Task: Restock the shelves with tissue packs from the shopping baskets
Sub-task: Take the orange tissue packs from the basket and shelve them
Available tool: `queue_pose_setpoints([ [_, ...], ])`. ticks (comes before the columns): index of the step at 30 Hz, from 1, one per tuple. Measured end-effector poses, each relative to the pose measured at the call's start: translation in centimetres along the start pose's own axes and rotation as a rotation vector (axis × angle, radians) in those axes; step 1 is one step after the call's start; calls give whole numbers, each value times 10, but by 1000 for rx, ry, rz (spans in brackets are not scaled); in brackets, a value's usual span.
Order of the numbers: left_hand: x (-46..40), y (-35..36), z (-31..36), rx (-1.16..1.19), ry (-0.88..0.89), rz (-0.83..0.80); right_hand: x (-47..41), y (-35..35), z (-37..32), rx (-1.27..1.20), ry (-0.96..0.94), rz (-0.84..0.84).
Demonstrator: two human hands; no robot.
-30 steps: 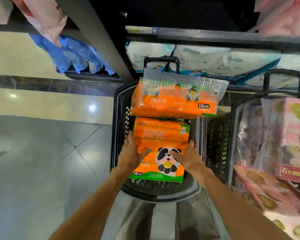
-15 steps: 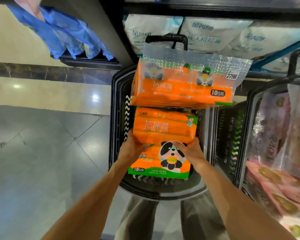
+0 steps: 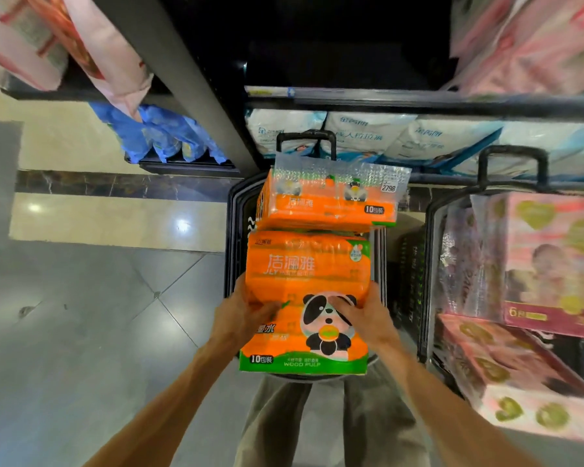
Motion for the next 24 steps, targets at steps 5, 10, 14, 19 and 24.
queue_pose_setpoints([
  [5,62,-25,46,3,86,29,50,-47,-53,-6,-77,55],
  [10,122,-51,101,41,185,46,95,-100,-114,-84,-202,112],
  [14,161,-75,162,20,315,69,131,-148,-163,-157,-320,137],
  [19,205,-100,257,74,502,152,162,-229,-223,-167,-485,292],
  [24,253,-120,362,119,678,257,182,-317,-279,-174,-621,432],
])
Point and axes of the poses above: each hand's wrist, its own x-axis away from the middle knuckle, its own y-axis out of the palm, z = x × y, the point moved 9 cm from there along -x, towards the middle knuckle, and after that the axes turned 11 degrees about -y, right-handed, at the moved point
